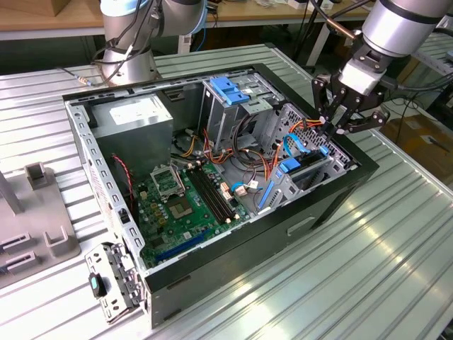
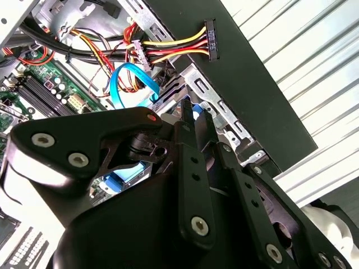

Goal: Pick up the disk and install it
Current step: 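Insert the second disk wire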

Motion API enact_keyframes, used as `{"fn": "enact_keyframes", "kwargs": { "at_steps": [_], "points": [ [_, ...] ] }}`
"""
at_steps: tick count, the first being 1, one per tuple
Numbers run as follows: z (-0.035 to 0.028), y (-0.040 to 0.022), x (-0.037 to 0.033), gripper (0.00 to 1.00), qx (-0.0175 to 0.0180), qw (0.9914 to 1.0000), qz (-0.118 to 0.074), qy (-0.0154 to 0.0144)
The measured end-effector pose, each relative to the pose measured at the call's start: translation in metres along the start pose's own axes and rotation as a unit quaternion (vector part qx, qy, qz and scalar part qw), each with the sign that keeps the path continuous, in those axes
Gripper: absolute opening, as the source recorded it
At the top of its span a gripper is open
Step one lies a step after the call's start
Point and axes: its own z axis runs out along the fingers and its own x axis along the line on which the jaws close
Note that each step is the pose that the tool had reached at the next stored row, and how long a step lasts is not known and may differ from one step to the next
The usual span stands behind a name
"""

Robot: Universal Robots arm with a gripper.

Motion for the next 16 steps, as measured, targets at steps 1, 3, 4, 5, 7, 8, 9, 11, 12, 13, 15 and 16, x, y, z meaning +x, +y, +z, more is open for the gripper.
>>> {"fn": "enact_keyframes", "kwargs": {
  "at_steps": [1, 3, 4, 5, 7, 8, 9, 11, 12, 13, 15, 16],
  "points": [
    [0.0000, 0.0000, 0.0000, 0.24, 0.0000, 1.00000, 0.000, 0.0000],
    [-0.0002, 0.0000, 0.0001, 0.24, 0.0000, 1.00000, 0.000, 0.0000],
    [-0.0004, 0.0000, 0.0001, 0.24, 0.0000, 1.00000, 0.000, -0.0001],
    [-0.0007, 0.0000, 0.0000, 0.24, 0.0000, 1.00000, 0.000, -0.0001],
    [-0.0012, -0.0001, 0.0000, 0.24, 0.0000, 1.00000, -0.001, -0.0001],
    [-0.0015, -0.0002, 0.0000, 0.24, 0.0000, 1.00000, -0.001, -0.0001],
    [-0.0018, -0.0002, 0.0000, 0.24, 0.0000, 1.00000, -0.001, -0.0001],
    [-0.0018, -0.0004, -0.0001, 0.24, 0.0000, 1.00000, -0.001, 0.0000],
    [-0.0017, -0.0006, -0.0002, 0.24, 0.0000, 1.00000, -0.002, -0.0001],
    [-0.0017, -0.0007, -0.0003, 0.24, 0.0000, 1.00000, -0.002, -0.0001],
    [-0.0016, -0.0010, -0.0005, 0.24, 0.0000, 1.00000, -0.003, -0.0002],
    [-0.0017, -0.0010, -0.0006, 0.24, 0.0000, 0.99999, -0.003, -0.0003]
  ]
}}
